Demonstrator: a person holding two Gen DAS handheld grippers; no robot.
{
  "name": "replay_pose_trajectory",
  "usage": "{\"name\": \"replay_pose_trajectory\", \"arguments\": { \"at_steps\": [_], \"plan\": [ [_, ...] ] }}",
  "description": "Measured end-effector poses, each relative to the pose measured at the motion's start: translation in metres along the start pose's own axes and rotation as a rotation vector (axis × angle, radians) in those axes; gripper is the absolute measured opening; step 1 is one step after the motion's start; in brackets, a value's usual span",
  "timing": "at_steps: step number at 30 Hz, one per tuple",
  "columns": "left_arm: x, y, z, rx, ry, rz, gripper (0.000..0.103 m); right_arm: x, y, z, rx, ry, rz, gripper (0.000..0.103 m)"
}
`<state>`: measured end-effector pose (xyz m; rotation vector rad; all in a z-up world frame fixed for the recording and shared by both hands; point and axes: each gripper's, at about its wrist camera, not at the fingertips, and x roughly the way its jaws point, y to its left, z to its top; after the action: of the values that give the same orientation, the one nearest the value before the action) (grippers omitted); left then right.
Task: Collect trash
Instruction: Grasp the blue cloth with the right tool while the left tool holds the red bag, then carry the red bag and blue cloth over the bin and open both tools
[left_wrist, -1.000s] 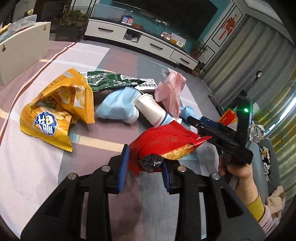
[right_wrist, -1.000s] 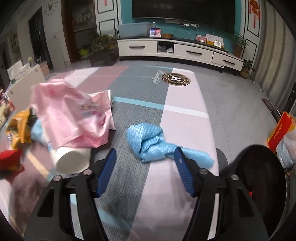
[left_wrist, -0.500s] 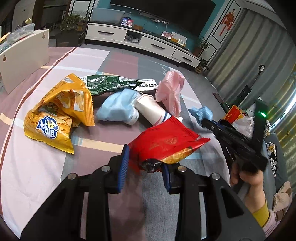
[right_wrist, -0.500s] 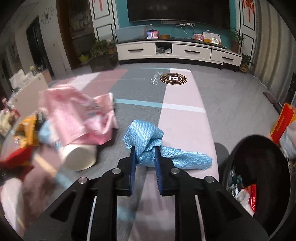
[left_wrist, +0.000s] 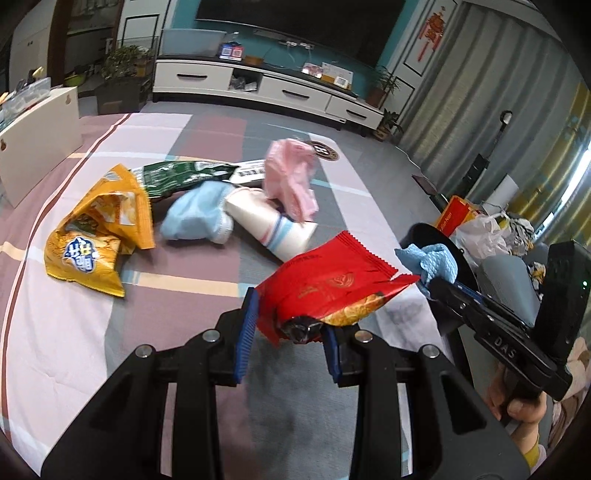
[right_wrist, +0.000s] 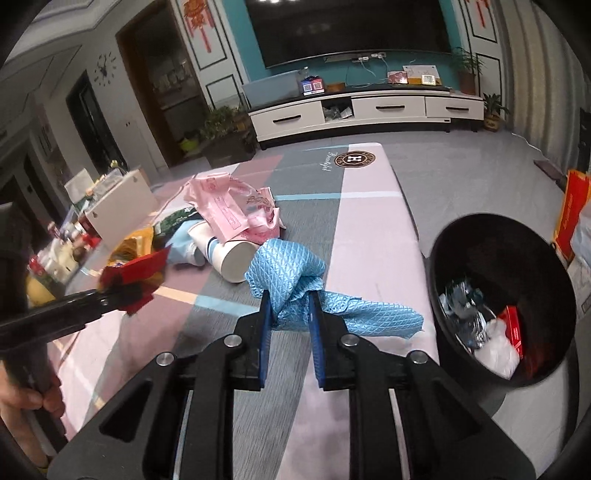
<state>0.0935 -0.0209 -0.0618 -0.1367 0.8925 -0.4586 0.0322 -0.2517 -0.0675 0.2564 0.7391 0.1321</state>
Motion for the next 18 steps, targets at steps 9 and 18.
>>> {"name": "replay_pose_trajectory", "arguments": {
  "at_steps": [9,18],
  "plan": [
    [0.004,-0.039,0.000,0.081,0.019,-0.021,0.033,-0.031,-0.027,-0.008,0.080,-0.046,-0.021,0.020],
    [0.017,-0.085,0.004,0.169,0.034,-0.040,0.033,-0.056,-0.062,-0.012,0.170,-0.119,-0.060,0.020]
  ]
}}
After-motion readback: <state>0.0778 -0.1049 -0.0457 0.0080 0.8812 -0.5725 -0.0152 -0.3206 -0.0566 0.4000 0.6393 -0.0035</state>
